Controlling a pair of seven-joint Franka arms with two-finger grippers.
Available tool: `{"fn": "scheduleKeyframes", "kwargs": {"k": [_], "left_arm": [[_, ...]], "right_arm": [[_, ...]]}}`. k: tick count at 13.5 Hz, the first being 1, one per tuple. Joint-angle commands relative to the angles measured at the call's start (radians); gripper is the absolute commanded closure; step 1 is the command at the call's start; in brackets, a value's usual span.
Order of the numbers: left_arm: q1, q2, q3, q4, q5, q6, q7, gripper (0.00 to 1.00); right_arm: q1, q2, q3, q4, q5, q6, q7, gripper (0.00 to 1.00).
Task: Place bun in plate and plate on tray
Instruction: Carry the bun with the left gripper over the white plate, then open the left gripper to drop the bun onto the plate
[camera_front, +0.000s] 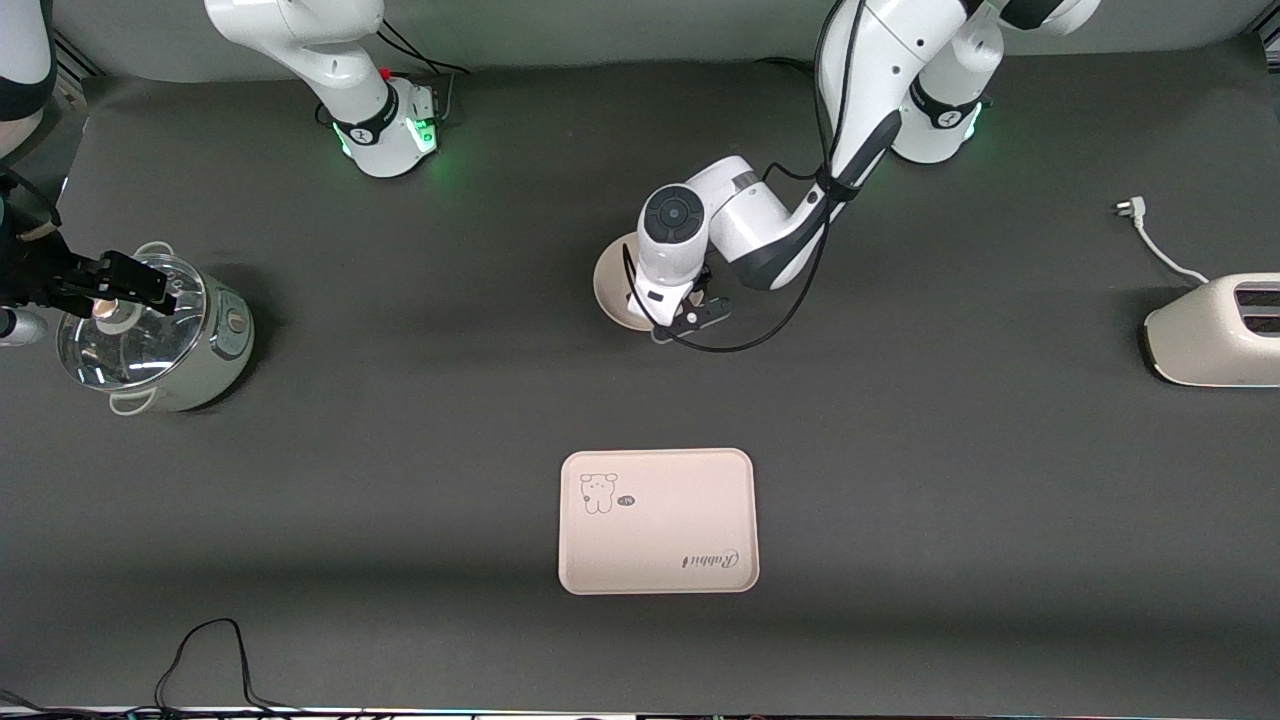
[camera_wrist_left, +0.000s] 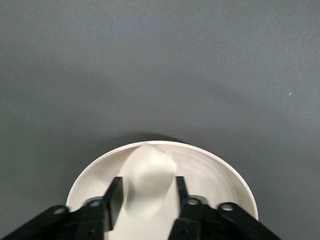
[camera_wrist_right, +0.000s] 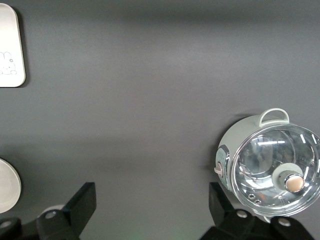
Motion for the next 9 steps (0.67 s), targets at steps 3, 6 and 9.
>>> {"fn": "scheduleKeyframes", "kwargs": {"k": [3, 6, 9], "left_arm": [[0.004, -0.103, 0.019, 0.017, 0.018, -0.127, -0.019, 0.00], [0.122, -0.237, 0.013, 0.026, -0.005, -0.264, 0.064, 0.00], [0.281, -0.331, 0.013, 0.076, -0.014, -0.382, 0.258, 0.00]], "right_arm": [[0.006, -0.020, -0.002, -0.017, -0.011, -0.010, -0.018, 0.00], [0.024, -0.023, -0.002, -0.024, 0.022, -0.010, -0.006, 0.00], [0.093, -0.046, -0.002, -0.027, 0.030, -0.020, 0.014, 0.00]]}}
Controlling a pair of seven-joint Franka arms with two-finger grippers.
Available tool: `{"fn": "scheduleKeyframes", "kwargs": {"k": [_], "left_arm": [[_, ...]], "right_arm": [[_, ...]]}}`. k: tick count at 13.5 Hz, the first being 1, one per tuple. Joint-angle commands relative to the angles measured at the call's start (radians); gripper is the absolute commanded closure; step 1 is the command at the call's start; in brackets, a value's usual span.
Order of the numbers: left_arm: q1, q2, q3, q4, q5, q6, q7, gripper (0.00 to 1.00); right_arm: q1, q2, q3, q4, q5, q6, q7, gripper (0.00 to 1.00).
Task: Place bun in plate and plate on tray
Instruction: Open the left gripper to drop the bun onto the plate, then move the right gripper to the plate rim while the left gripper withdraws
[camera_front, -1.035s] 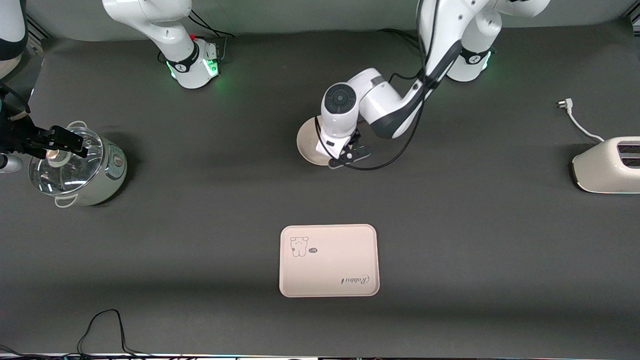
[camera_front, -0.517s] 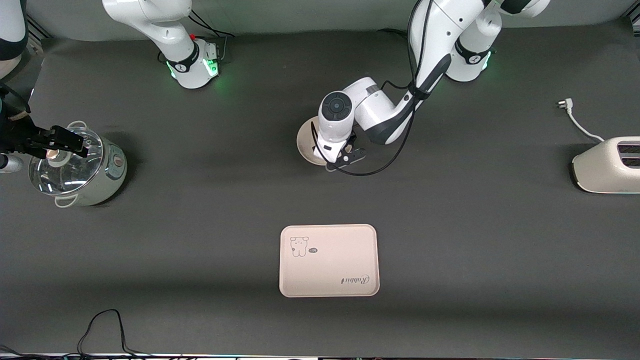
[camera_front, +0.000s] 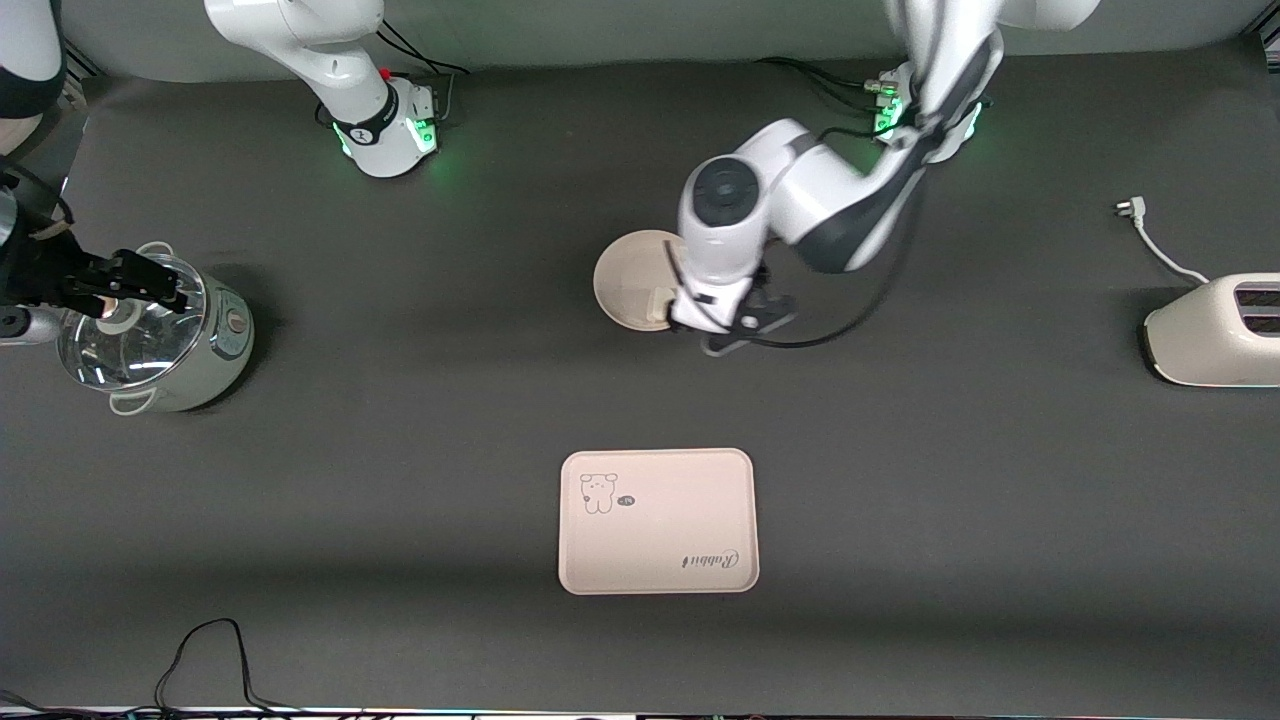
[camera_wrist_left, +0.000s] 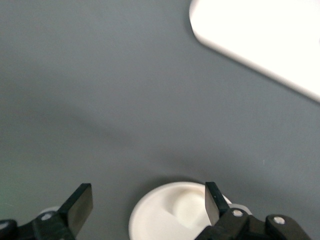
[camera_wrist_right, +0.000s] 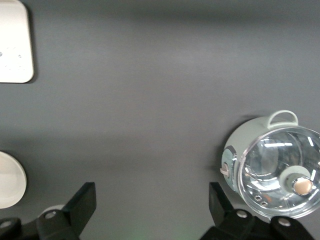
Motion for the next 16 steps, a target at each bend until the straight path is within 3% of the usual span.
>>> {"fn": "scheduleKeyframes", "kwargs": {"k": [1, 5, 7, 10, 13, 14, 15, 16], "left_arm": [[0.149, -0.086, -0.004, 0.040, -0.016, -0.118, 0.204, 0.00], [0.326, -0.097, 0.001, 0.124, -0.008, -0.164, 0.424, 0.00], [0.400, -0.115, 0.003, 0.127, -0.005, -0.169, 0.495, 0.00], [0.484, -0.159, 0.004, 0.127, -0.008, -0.209, 0.657, 0.00], [0.521, -0.204, 0.006, 0.130, -0.016, -0.252, 0.724, 0.00], [0.506, -0.209, 0.024, 0.128, -0.016, -0.258, 0.725, 0.00], [0.456, -0.224, 0.092, 0.128, -0.016, -0.279, 0.752, 0.00], [0.340, -0.239, 0.230, 0.128, -0.016, -0.293, 0.797, 0.00]], "right_arm": [[0.089, -0.041, -0.004, -0.027, 0.019, -0.017, 0.038, 0.00], [0.260, -0.041, -0.004, -0.024, 0.026, -0.010, 0.238, 0.00], [0.343, -0.037, -0.004, -0.024, 0.081, 0.005, 0.358, 0.00], [0.494, -0.026, -0.004, -0.026, 0.098, 0.030, 0.514, 0.00], [0.629, -0.024, -0.004, -0.076, 0.138, 0.140, 0.678, 0.00], [0.675, -0.023, -0.004, -0.092, 0.140, 0.174, 0.739, 0.00], [0.722, -0.020, -0.004, -0.107, 0.141, 0.214, 0.799, 0.00], [0.761, -0.018, -0.004, -0.124, 0.146, 0.225, 0.811, 0.00]]}}
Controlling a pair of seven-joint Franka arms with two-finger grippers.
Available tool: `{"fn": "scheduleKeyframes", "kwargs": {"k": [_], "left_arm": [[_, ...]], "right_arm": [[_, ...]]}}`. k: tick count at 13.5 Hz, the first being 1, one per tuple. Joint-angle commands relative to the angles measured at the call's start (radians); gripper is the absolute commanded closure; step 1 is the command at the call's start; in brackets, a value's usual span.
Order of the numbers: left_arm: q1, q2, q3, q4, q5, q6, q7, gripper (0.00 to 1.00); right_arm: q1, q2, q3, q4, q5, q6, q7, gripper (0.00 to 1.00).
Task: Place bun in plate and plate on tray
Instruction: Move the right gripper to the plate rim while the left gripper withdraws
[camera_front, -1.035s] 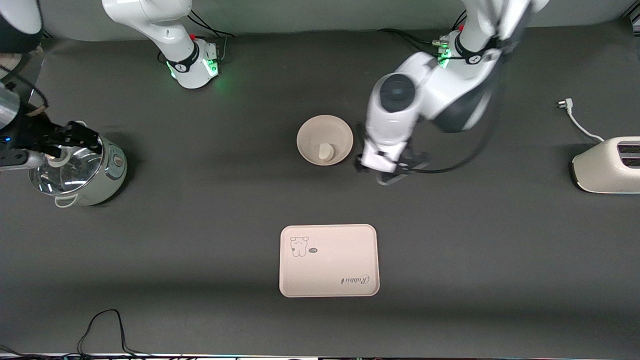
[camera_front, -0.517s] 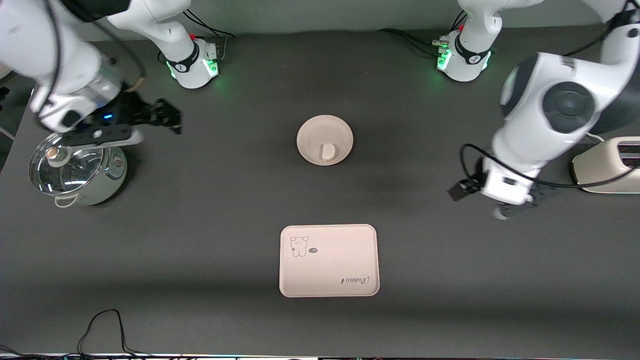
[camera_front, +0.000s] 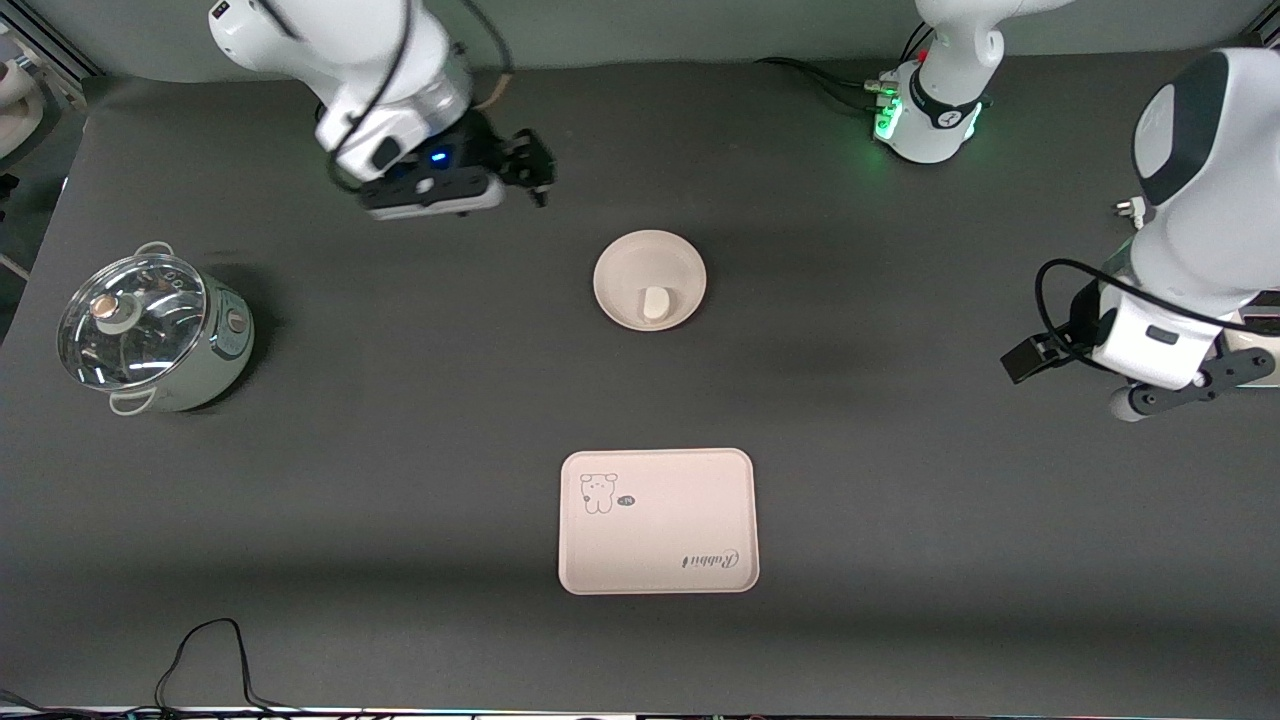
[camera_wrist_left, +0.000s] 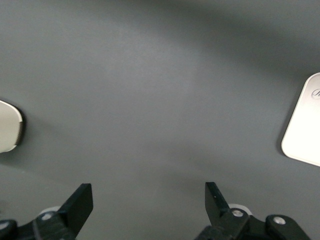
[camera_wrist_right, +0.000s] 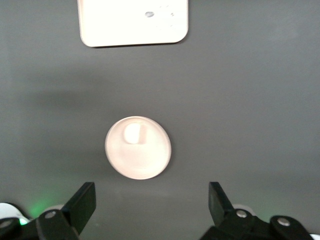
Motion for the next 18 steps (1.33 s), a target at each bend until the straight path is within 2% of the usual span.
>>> {"fn": "scheduleKeyframes", "kwargs": {"k": [1, 2, 3, 6, 8, 10, 14, 18], "left_arm": [[-0.250, -0.058, 0.302, -0.013, -0.013, -0.051, 0.102, 0.00], [-0.291, -0.063, 0.361, -0.013, -0.013, -0.067, 0.138, 0.00], [-0.290, -0.075, 0.372, -0.013, -0.013, -0.070, 0.184, 0.00], [-0.271, -0.079, 0.370, -0.013, -0.014, -0.087, 0.206, 0.00], [-0.259, -0.078, 0.373, -0.007, -0.055, -0.102, 0.205, 0.00], [-0.216, -0.076, 0.370, 0.030, -0.126, -0.125, 0.221, 0.00], [-0.221, -0.070, 0.363, 0.066, -0.108, -0.156, 0.223, 0.00], [-0.222, -0.060, 0.363, 0.087, -0.092, -0.157, 0.209, 0.00]], "right_arm": [[0.088, -0.014, -0.014, -0.069, 0.029, 0.060, 0.074, 0.00], [0.096, -0.026, -0.014, -0.098, 0.070, 0.074, 0.059, 0.00], [0.096, -0.038, -0.014, -0.122, 0.082, 0.077, 0.056, 0.00], [0.098, -0.065, -0.017, -0.173, 0.072, 0.086, -0.010, 0.00], [0.098, -0.080, -0.019, -0.242, 0.063, 0.150, -0.013, 0.00], [0.098, -0.106, -0.016, -0.366, 0.039, 0.282, -0.012, 0.00], [0.101, -0.105, -0.012, -0.543, 0.037, 0.517, -0.012, 0.00], [0.136, -0.004, -0.012, -0.667, 0.037, 0.806, -0.010, 0.00]]}}
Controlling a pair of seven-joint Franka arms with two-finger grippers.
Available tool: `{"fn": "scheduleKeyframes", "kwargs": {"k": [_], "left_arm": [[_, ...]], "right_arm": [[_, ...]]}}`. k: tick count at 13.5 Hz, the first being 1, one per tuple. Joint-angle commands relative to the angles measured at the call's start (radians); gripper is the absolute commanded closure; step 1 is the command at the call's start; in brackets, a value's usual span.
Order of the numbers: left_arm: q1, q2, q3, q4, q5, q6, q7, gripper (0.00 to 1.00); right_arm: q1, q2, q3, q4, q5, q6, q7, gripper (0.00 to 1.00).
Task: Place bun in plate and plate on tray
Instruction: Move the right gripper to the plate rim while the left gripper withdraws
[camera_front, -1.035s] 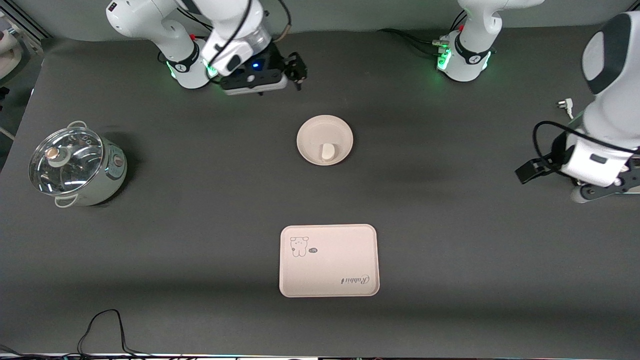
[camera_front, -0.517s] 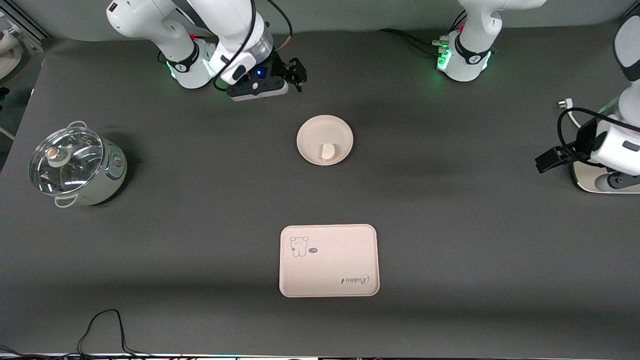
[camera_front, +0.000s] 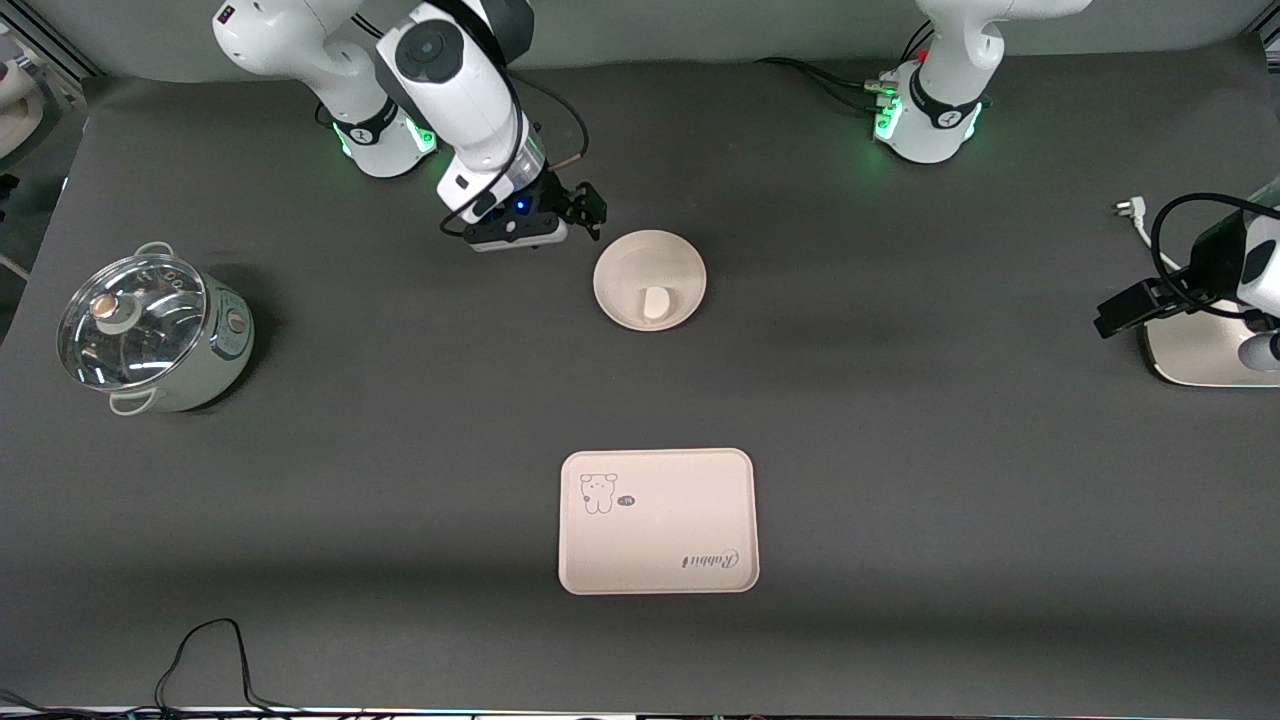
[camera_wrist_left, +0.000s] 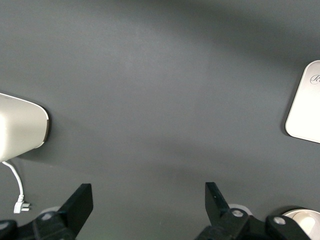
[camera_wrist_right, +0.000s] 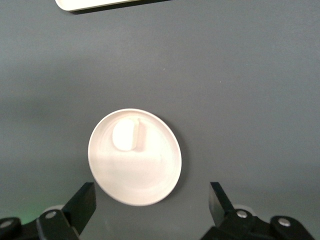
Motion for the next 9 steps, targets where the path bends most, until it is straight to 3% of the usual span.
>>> {"fn": "scheduleKeyframes", "kwargs": {"k": [1, 5, 9], "left_arm": [[-0.004, 0.003, -0.002, 0.017, 0.012, -0.019, 0.001, 0.00], [0.000, 0.009, 0.000, 0.019, 0.012, -0.009, -0.001, 0.00], [-0.003, 0.023, -0.002, 0.014, 0.025, -0.019, 0.004, 0.00]], "right_arm": [[0.039, 0.088, -0.003, -0.079, -0.011, 0.219, -0.007, 0.00], [0.074, 0.280, -0.001, -0.143, -0.010, 0.550, 0.003, 0.00], [0.089, 0.369, 0.000, -0.144, -0.004, 0.631, 0.005, 0.00]]}}
